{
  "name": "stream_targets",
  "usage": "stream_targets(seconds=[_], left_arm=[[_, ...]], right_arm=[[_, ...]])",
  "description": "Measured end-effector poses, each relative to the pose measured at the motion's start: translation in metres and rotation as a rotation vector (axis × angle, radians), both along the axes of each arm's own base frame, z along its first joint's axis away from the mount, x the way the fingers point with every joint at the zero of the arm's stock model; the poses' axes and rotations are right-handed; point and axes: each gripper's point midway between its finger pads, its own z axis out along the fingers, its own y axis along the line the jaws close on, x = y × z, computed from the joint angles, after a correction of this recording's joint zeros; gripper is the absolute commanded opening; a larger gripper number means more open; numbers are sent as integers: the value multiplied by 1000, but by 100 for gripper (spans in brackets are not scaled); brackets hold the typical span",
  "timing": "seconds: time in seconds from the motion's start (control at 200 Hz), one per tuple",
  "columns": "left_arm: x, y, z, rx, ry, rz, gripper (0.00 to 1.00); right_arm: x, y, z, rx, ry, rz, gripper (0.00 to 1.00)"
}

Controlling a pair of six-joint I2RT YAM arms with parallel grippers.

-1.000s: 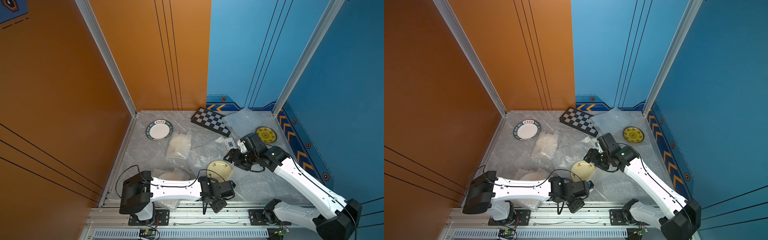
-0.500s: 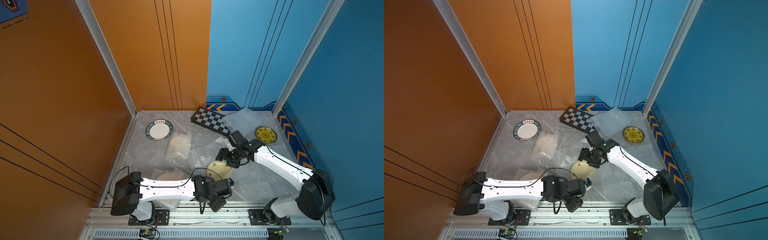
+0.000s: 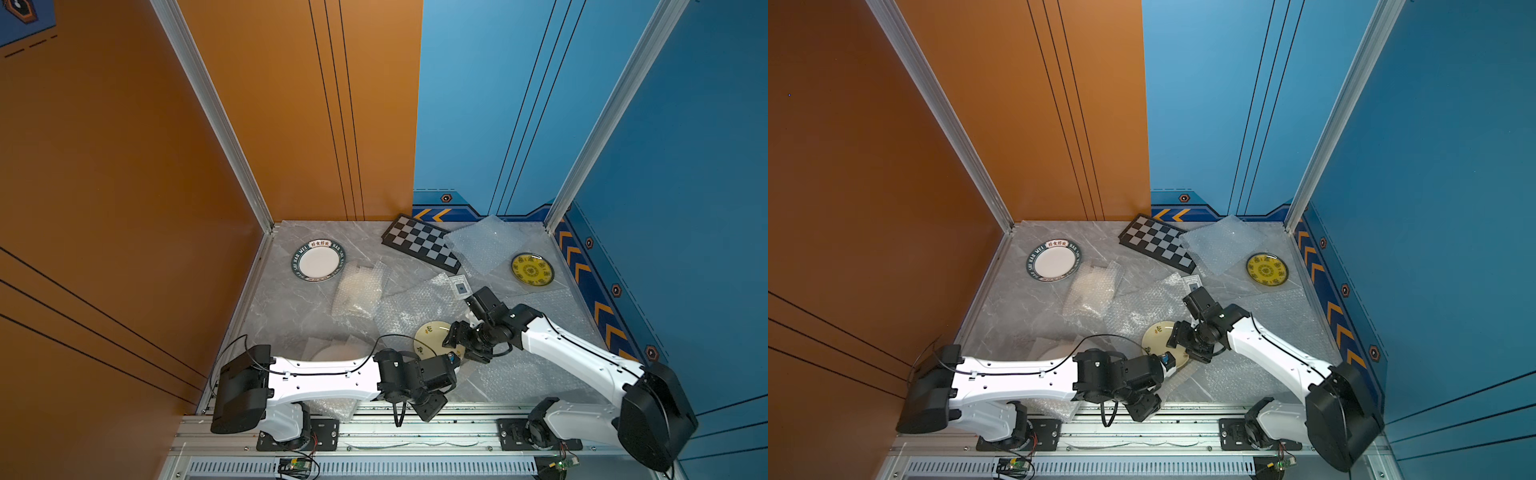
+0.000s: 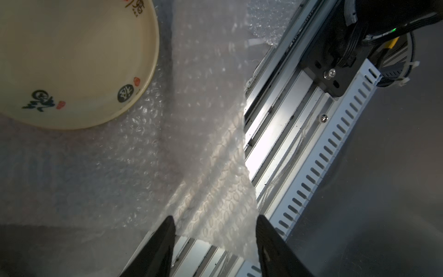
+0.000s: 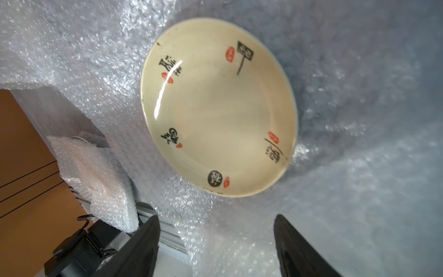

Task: Unpack dinner plates from bubble wrap
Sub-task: Unwrap the bubble wrap at the center of the board.

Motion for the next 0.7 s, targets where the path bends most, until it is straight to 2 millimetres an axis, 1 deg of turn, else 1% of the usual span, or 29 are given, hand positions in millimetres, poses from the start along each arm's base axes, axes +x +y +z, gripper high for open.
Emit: stream_targets(seconds=[0.075, 0.14, 0.195, 0.275, 0.37, 0.436, 0.501, 0.601, 0.701], left_arm=[[6, 9, 10, -34, 4, 41, 56], [15, 17, 22, -78, 10, 92, 56], [28, 27, 30, -120, 20, 157, 56], [49, 40, 35, -178, 56, 265, 56], [79, 57, 27, -230, 118, 422, 56], [95, 68, 16, -251, 162, 516, 55], [105, 76, 5, -269, 205, 587, 55], [115, 77, -7, -294, 265, 652, 55], [123, 70, -13, -319, 306, 679, 55]], right_arm=[[-11, -7, 3, 22, -16, -22, 76], [-18, -13, -1, 28, -14, -37, 76], [-22, -17, -8, 23, -1, -51, 76], [-23, -19, -17, 22, 7, -64, 76], [-10, -18, -20, 45, -8, -89, 73], [4, -17, -21, 66, -28, -110, 70], [15, -16, -23, 85, -44, -120, 67], [28, -13, -26, 113, -64, -127, 64], [33, -9, -33, 124, -61, -115, 61]])
